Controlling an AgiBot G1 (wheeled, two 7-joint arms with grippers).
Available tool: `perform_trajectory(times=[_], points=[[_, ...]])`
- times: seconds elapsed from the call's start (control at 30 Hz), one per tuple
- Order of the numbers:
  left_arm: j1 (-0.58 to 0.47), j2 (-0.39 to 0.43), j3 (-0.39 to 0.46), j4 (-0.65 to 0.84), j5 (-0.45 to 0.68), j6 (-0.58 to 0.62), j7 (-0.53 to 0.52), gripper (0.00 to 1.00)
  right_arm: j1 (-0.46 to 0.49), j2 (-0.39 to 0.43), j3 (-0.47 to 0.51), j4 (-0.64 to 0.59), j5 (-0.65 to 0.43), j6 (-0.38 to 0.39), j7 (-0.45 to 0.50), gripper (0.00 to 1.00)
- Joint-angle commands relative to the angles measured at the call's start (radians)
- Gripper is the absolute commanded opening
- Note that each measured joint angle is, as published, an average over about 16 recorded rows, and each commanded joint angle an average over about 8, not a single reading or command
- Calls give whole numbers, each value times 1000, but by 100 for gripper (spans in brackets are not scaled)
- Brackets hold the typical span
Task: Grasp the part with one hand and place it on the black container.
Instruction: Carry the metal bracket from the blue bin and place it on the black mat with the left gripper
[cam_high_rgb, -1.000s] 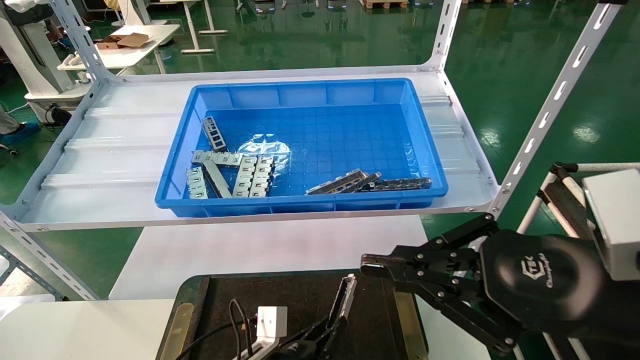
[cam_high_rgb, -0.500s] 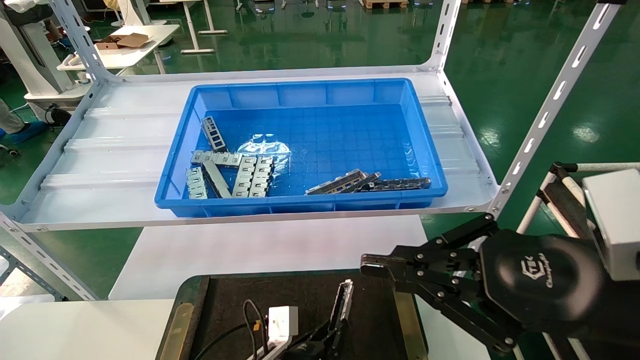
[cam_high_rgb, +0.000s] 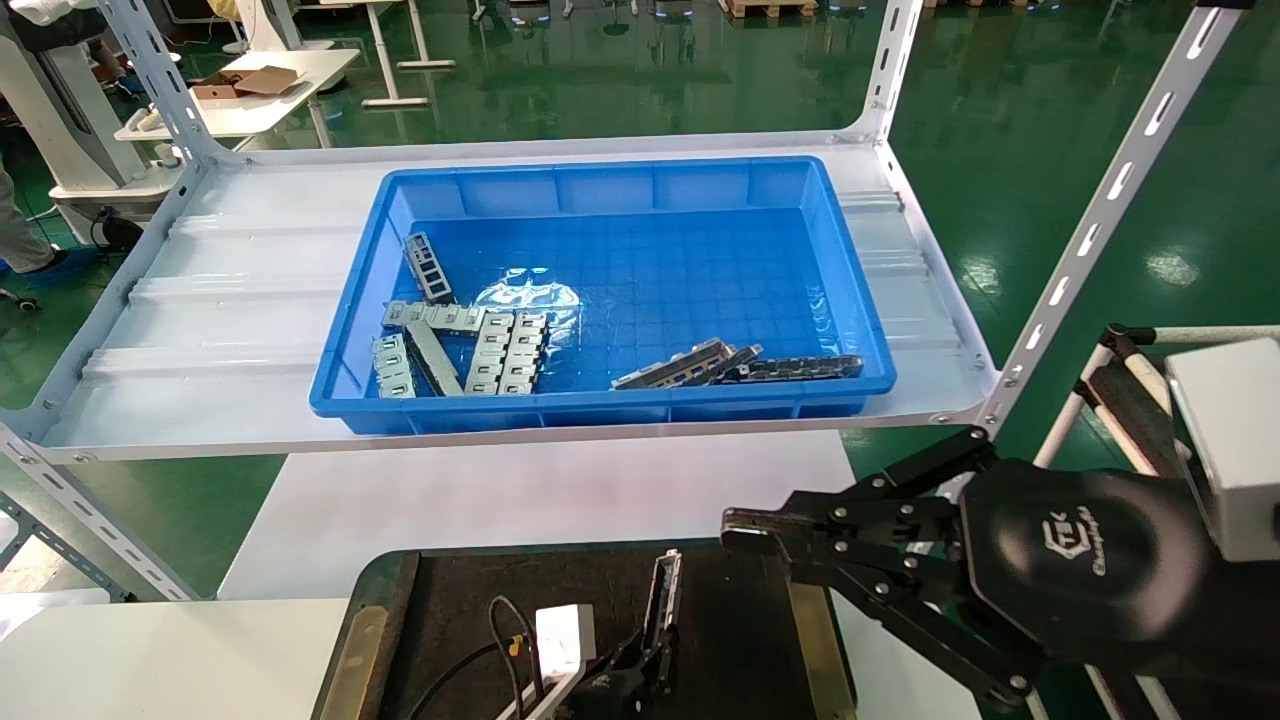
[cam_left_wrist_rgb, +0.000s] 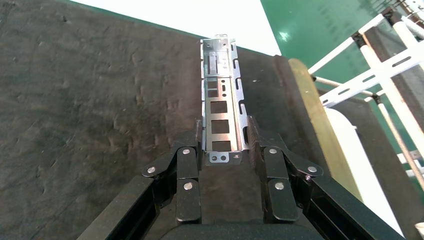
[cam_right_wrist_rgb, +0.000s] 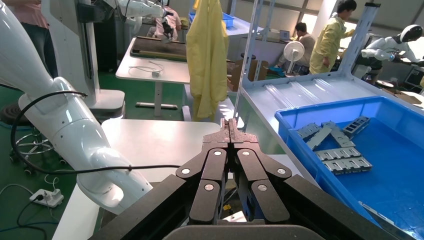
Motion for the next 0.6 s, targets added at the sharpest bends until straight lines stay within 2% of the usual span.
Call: perform_trajectory(times=[0.03,0.17,0.2,0.23,0.3,0.43,0.47,0.53,0.57,0.6], points=[[3,12,-9,19,15,1,-5,0,0,0,0,0,0,0,0,0],[7,31,-24,55,44,14,-17,0,0,0,0,0,0,0,0,0],[8,36,-28,63,51,18,-20,0,0,0,0,0,0,0,0,4],[9,39,-31,70,59,22,-23,1,0,0,0,0,0,0,0,13],[12,45,-38,81,71,29,-30,10,0,0,-1,0,0,0,0,38],[18,54,-51,97,91,38,-45,59,0,0,-1,0,1,0,0,88],[20,55,-53,99,95,39,-49,71,0,0,-1,0,1,0,0,97],[22,57,-57,103,102,42,-56,92,0,0,-1,0,1,0,0,100],[23,58,-59,104,105,43,-60,98,0,0,-1,0,1,0,-1,100],[24,59,-61,105,109,45,-63,100,0,0,-1,0,1,0,-1,100]])
